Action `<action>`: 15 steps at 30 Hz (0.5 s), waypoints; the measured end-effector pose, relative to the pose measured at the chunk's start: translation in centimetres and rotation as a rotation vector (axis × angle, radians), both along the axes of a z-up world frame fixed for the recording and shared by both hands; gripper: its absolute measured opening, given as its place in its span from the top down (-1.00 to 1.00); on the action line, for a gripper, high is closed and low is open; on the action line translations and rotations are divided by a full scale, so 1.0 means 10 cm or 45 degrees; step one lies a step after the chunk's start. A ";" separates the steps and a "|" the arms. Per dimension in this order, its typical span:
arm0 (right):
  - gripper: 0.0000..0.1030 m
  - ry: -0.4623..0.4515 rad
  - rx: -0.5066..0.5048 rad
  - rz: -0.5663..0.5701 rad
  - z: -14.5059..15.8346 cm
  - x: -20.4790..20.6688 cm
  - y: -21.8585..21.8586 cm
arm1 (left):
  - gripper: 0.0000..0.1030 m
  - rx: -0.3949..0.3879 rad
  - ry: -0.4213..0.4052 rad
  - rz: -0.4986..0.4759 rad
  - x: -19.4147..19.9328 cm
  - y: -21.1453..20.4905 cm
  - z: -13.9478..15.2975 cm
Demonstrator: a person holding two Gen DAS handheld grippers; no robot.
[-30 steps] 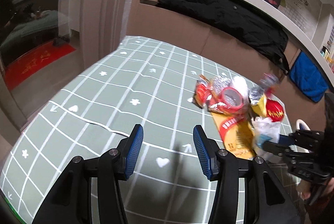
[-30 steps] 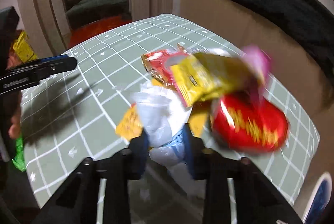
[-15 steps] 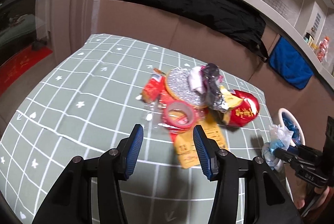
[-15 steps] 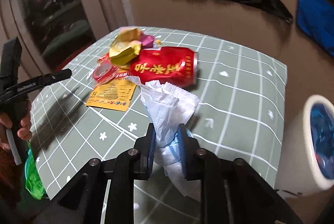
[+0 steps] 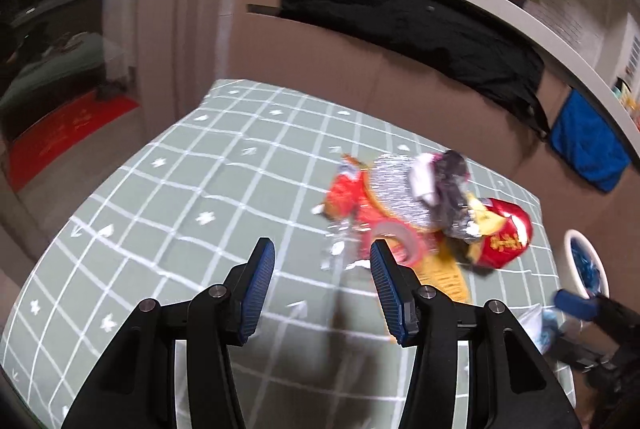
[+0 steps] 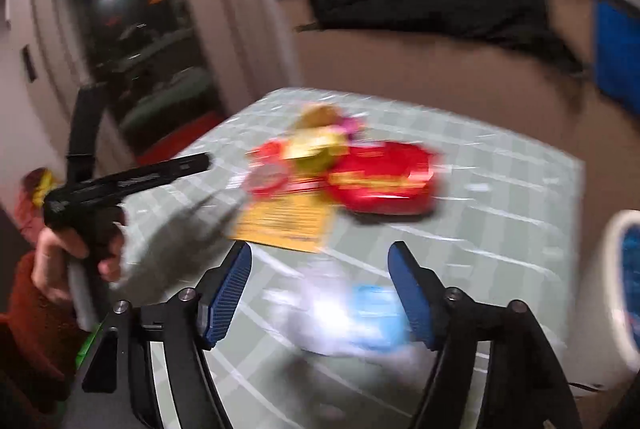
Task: Collect trash
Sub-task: 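Carry the white tissue over the bin and open the right tool, then grasp the yellow cone-shaped snack wrapper with the right tool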
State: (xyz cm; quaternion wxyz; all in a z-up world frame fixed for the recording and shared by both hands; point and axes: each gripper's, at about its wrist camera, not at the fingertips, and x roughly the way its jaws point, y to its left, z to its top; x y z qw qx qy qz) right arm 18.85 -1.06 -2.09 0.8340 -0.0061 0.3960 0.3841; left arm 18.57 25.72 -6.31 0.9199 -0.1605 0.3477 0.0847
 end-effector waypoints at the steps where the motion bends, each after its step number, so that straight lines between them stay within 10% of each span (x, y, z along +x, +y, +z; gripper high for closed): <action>1: -0.31 0.014 -0.016 0.020 -0.05 0.03 0.17 | 0.01 -0.004 0.000 0.011 -0.04 0.05 -0.02; 10: -0.31 0.107 -0.217 -0.134 -0.56 0.49 0.86 | 0.01 0.052 0.004 0.072 -0.30 0.36 -0.19; 15: -0.71 0.118 -0.257 -0.122 -0.61 0.53 1.08 | 0.01 0.006 0.007 0.088 -0.32 0.46 -0.27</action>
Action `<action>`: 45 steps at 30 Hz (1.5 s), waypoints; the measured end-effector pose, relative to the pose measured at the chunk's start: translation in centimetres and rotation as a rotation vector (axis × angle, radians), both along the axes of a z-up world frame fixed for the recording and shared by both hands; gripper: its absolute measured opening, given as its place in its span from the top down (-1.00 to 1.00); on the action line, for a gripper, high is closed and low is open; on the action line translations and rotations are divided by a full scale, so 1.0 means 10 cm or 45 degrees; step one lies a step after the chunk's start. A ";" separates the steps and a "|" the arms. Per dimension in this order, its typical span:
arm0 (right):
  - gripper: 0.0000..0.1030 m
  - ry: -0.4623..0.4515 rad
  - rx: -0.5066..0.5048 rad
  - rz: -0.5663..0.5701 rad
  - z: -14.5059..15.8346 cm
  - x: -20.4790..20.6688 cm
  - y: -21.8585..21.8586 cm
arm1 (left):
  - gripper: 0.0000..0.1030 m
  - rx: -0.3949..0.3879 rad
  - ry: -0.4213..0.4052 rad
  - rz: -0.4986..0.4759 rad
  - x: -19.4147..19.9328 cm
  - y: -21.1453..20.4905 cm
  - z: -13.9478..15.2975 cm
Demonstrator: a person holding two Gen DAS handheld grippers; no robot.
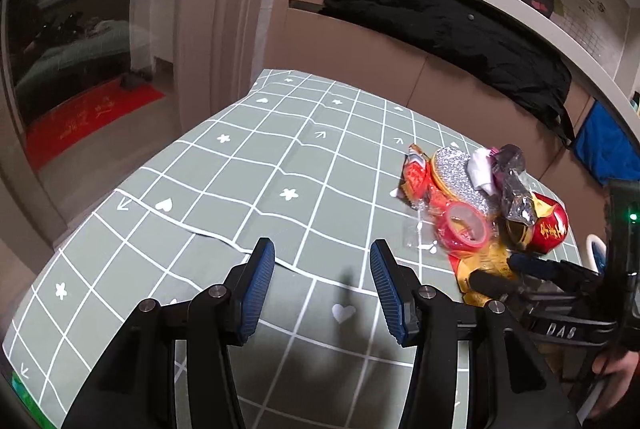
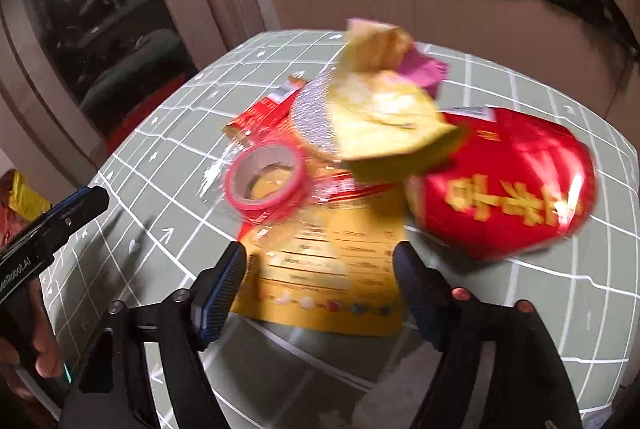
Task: Collect trash
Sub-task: 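Grasp the yellow cone-shaped snack wrapper with the right tool, then grasp the red tape roll in clear plastic with the left tool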
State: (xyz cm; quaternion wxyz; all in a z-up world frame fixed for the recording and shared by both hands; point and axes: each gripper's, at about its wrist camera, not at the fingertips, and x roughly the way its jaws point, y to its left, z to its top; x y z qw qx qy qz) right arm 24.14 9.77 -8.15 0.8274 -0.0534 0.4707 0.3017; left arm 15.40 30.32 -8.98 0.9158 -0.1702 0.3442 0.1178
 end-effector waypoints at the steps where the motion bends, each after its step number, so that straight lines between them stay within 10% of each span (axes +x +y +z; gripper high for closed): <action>1: -0.94 0.002 -0.024 0.017 -0.02 0.00 0.08 | 0.01 -0.001 0.001 0.002 -0.01 0.00 -0.01; 12: -0.96 -0.090 -0.183 0.112 -0.09 0.16 0.32 | 0.01 -0.005 0.003 -0.010 -0.05 0.00 0.01; 15: -0.62 -0.125 -0.170 0.146 -0.05 0.10 0.20 | 0.01 0.002 0.002 -0.019 -0.07 -0.04 0.04; 20: 0.71 -0.132 -0.167 0.182 0.04 -0.03 0.02 | 0.01 0.002 -0.006 -0.043 -0.06 -0.10 0.10; 34: 0.87 -0.217 0.175 0.079 0.83 -0.39 -0.84 | 0.02 -0.143 0.033 -0.229 0.21 -0.50 0.11; 45: 0.87 -0.309 0.217 0.032 1.05 -0.52 -1.25 | -0.04 -0.170 0.211 0.072 0.79 -0.72 -0.20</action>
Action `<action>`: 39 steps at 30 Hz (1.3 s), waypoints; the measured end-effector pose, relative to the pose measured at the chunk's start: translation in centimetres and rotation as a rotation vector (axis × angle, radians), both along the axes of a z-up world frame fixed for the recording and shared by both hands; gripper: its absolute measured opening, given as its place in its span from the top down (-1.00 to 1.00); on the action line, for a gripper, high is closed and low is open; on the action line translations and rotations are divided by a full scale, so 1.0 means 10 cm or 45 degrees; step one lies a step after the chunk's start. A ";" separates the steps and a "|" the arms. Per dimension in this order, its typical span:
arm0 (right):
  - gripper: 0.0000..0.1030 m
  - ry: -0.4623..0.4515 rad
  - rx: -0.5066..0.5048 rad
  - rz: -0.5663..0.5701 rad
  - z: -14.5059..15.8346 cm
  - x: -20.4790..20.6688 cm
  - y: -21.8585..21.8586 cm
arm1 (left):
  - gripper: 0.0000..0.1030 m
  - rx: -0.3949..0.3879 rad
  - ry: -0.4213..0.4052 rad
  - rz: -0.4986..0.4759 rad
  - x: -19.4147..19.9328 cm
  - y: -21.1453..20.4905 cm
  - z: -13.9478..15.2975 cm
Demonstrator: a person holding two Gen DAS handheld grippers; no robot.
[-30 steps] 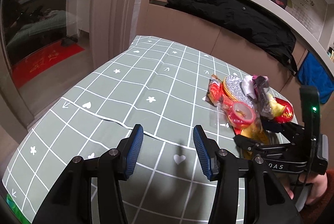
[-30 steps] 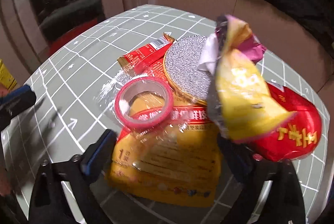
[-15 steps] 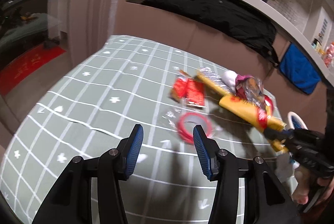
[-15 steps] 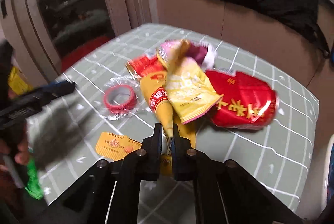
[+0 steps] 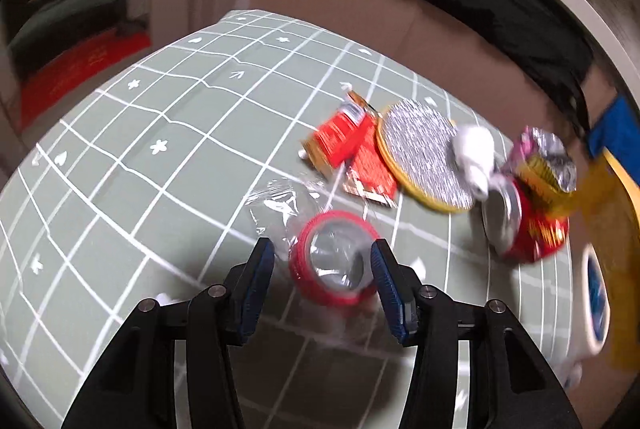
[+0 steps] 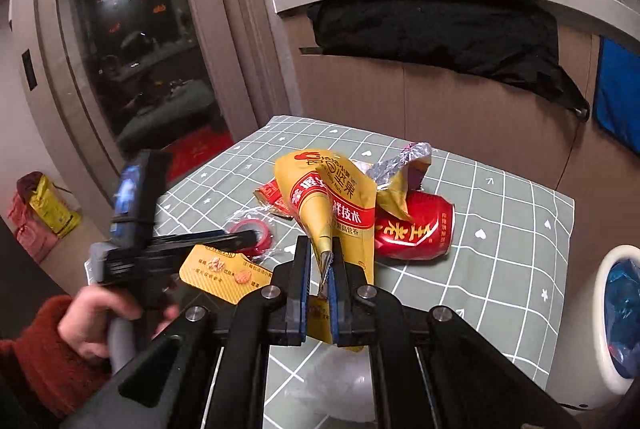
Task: Collect trash
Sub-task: 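Grasp the red tape roll in clear plastic with the left tool, then carry the tape roll and yellow wrapper over the bin with both tools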
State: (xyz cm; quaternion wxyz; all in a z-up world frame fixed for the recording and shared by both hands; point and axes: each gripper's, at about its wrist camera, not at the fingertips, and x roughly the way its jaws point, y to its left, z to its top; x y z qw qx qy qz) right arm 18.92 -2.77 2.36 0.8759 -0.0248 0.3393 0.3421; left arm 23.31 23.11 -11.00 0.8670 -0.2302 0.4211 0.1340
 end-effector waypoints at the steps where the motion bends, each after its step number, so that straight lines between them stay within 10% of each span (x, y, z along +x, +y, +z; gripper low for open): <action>1: 0.87 -0.026 -0.015 -0.006 0.02 -0.03 -0.03 | -0.05 -0.013 -0.004 0.027 0.01 0.02 -0.01; 6: 0.86 -0.023 0.012 -0.017 0.01 -0.08 -0.15 | -0.02 -0.030 0.026 0.073 0.10 -0.05 0.01; 12: 0.85 -0.054 0.015 -0.080 0.05 -0.18 -0.41 | 0.57 0.002 -0.097 -0.063 -0.18 -0.22 0.19; 28: 0.85 -0.101 0.086 -0.119 0.21 -0.40 -0.68 | 0.61 0.325 -0.458 -0.223 -1.22 -0.77 1.19; 39: 0.85 -0.257 0.082 -0.355 0.58 -0.41 -1.61 | 0.61 0.296 -0.616 -0.582 -0.73 -1.98 1.72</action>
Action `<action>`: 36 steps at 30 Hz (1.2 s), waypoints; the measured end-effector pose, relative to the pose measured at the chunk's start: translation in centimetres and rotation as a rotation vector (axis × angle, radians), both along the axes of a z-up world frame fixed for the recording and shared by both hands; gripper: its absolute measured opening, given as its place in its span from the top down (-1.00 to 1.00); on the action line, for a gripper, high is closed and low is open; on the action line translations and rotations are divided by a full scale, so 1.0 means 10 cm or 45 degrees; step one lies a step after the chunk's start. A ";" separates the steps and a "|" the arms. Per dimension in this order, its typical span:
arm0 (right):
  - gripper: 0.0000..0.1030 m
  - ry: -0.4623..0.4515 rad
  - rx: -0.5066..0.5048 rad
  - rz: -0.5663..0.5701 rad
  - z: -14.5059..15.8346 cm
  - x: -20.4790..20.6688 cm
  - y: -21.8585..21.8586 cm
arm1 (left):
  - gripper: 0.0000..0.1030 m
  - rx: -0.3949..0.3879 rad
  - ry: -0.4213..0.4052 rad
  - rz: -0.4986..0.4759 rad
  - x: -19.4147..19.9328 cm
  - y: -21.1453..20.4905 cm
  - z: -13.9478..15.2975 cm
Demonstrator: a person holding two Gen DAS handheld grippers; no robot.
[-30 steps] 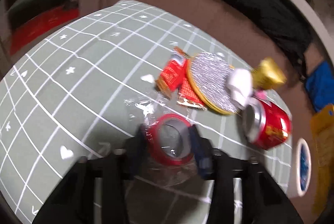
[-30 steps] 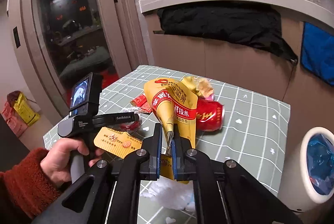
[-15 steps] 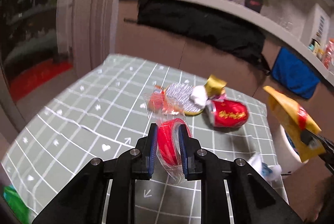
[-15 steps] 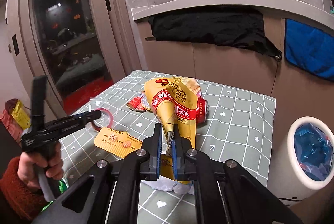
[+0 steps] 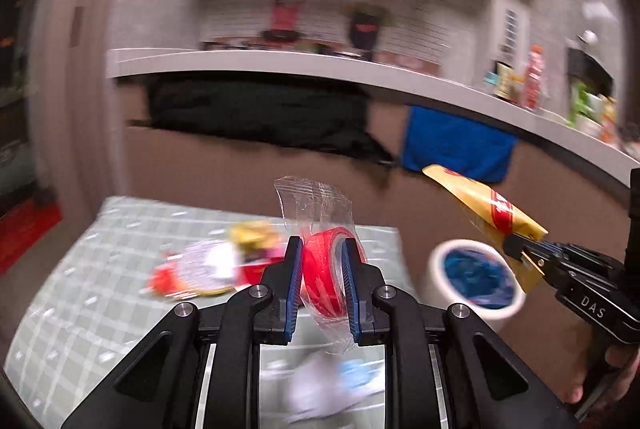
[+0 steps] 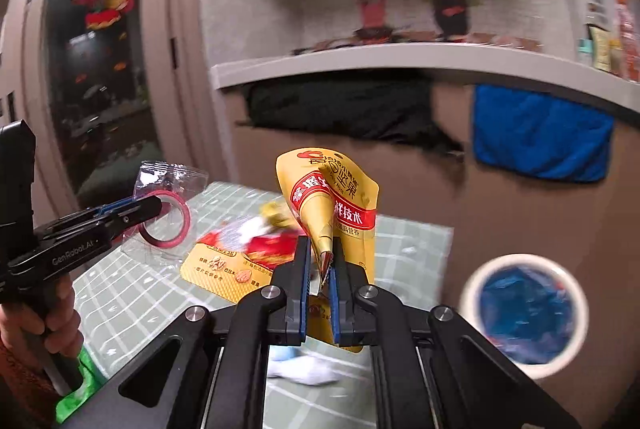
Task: Collect trash
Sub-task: 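Carry the tape roll and yellow wrapper over the bin with both tools, then open both tools to drop the tape roll and wrapper into the bin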
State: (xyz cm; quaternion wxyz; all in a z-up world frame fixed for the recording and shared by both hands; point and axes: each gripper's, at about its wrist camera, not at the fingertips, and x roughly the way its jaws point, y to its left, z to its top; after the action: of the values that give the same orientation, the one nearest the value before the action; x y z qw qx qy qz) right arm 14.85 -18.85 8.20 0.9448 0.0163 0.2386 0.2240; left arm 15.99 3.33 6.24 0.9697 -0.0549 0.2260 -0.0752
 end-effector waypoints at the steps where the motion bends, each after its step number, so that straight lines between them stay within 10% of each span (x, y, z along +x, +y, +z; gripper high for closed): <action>1: 0.85 -0.005 0.003 -0.035 0.02 0.02 -0.15 | 0.61 0.001 0.005 -0.043 0.10 -0.16 0.02; 17: 0.85 0.082 0.077 -0.456 -0.22 0.54 -2.03 | 0.62 0.013 0.203 -0.421 1.41 -2.19 -0.44; 36: 0.82 0.479 0.350 -0.391 -1.47 1.41 -2.28 | 0.61 -0.005 0.482 -0.471 2.00 -2.57 -1.28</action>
State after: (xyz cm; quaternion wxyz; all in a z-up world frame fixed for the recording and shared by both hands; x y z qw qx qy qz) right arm 28.93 -41.62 -6.52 0.8957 0.2215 0.3720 0.1015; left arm 35.97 -22.41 -6.55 0.8798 -0.0277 0.4094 -0.2398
